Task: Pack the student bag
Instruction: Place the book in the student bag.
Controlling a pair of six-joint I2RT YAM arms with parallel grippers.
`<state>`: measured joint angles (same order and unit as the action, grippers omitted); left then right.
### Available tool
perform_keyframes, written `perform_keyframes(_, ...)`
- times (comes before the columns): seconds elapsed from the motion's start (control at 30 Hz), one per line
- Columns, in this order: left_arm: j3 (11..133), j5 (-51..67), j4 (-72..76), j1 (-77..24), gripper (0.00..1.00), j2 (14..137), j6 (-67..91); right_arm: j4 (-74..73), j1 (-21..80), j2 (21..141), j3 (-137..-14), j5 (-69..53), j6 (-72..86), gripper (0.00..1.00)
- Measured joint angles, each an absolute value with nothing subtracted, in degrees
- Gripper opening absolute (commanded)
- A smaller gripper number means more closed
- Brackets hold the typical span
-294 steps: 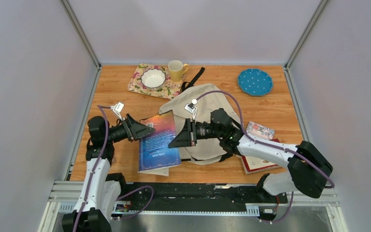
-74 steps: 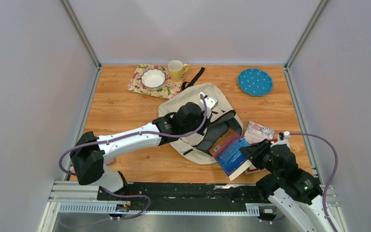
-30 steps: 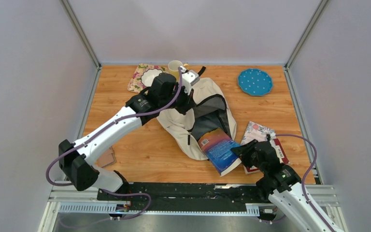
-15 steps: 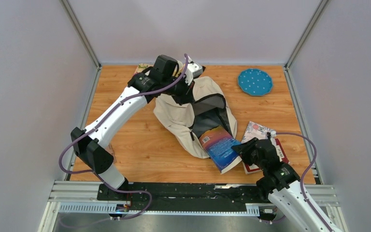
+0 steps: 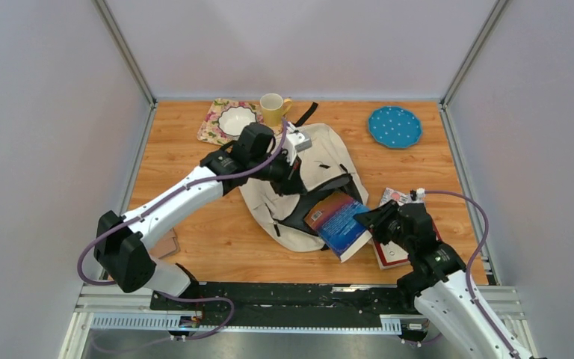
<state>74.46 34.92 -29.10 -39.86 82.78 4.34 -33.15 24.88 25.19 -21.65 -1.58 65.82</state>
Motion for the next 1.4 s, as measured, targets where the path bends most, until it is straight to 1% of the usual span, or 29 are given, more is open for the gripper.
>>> perform_keyframes(0.1,70.1,34.4,-24.9,-42.5,0.0,81.6,6.5,-29.5,24.0,28.3,-24.7,-4.8,66.1,0.0)
perform_keyframes(0.23,67.8,32.8,-21.1,-43.5,0.0,80.6,8.8,-24.0,21.9,31.7,-24.9,-8.0,68.4,0.0)
perform_keyframes(0.43,67.8,29.7,-17.3,-43.4,0.0,78.5,10.7,-14.5,20.4,32.2,-20.5,-10.6,73.9,0.0)
perform_keyframes(0.53,67.8,28.9,-16.3,-43.6,0.0,78.1,11.6,-15.2,20.4,32.9,-19.3,-10.9,73.0,0.0)
perform_keyframes(0.57,67.7,28.6,-16.0,-43.7,0.0,78.1,11.9,-16.4,20.4,33.2,-19.2,-10.8,71.9,0.02)
perform_keyframes(0.6,67.6,28.3,-15.6,-43.8,0.0,78.1,12.3,-17.6,20.3,33.3,-18.9,-10.7,70.9,0.07)
perform_keyframes(0.63,67.3,28.3,-15.1,-43.9,0.0,78.1,12.6,-18.3,20.1,33.3,-18.3,-10.8,70.3,0.15)
perform_keyframes(0.67,66.8,28.1,-14.4,-44.1,0.0,78.1,13.0,-18.3,20.0,33.1,-17.6,-11.1,69.7,0.17)
perform_keyframes(0.77,64.2,27.9,-12.2,-44.9,0.0,78.1,14.2,-18.2,19.3,32.1,-15.0,-12.1,68.9,0.33)
perform_keyframes(0.8,62.8,27.8,-11.3,-45.4,0.0,78.1,14.8,-18.1,19.2,31.7,-14.0,-12.4,69.0,0.39)
perform_keyframes(0.87,60.8,27.8,-10.1,-46.3,0.0,78.1,15.7,-17.9,19.1,31.1,-12.0,-13.5,69.4,0.45)
perform_keyframes(0.9,59.5,27.7,-9.2,-46.9,0.0,78.1,16.4,-18.0,19.0,30.8,-11.0,-14.4,69.6,0.51)
perform_keyframes(0.93,58.5,27.6,-8.5,-47.4,0.0,78.1,16.8,-18.0,19.1,30.2,-10.0,-15.5,70.2,0.54)
perform_keyframes(1.0,57.1,27.4,-7.3,-48.4,0.0,78.1,17.7,-17.9,19.1,28.8,-7.6,-17.2,71.9,0.57)
perform_keyframes(1.07,56.3,27.0,-5.8,-49.4,0.0,78.1,18.4,-18.0,19.1,26.6,-5.5,-18.4,73.9,0.57)
perform_keyframes(1.27,54.7,25.9,-1.4,-52.2,0.0,79.6,20.8,-15.2,19.1,21.5,-4.5,-19.7,79.4,0.57)
perform_keyframes(1.4,54.0,25.3,0.4,-53.1,0.0,81.1,22.3,-14.8,19.1,20.8,-4.4,-19.9,81.1,0.61)
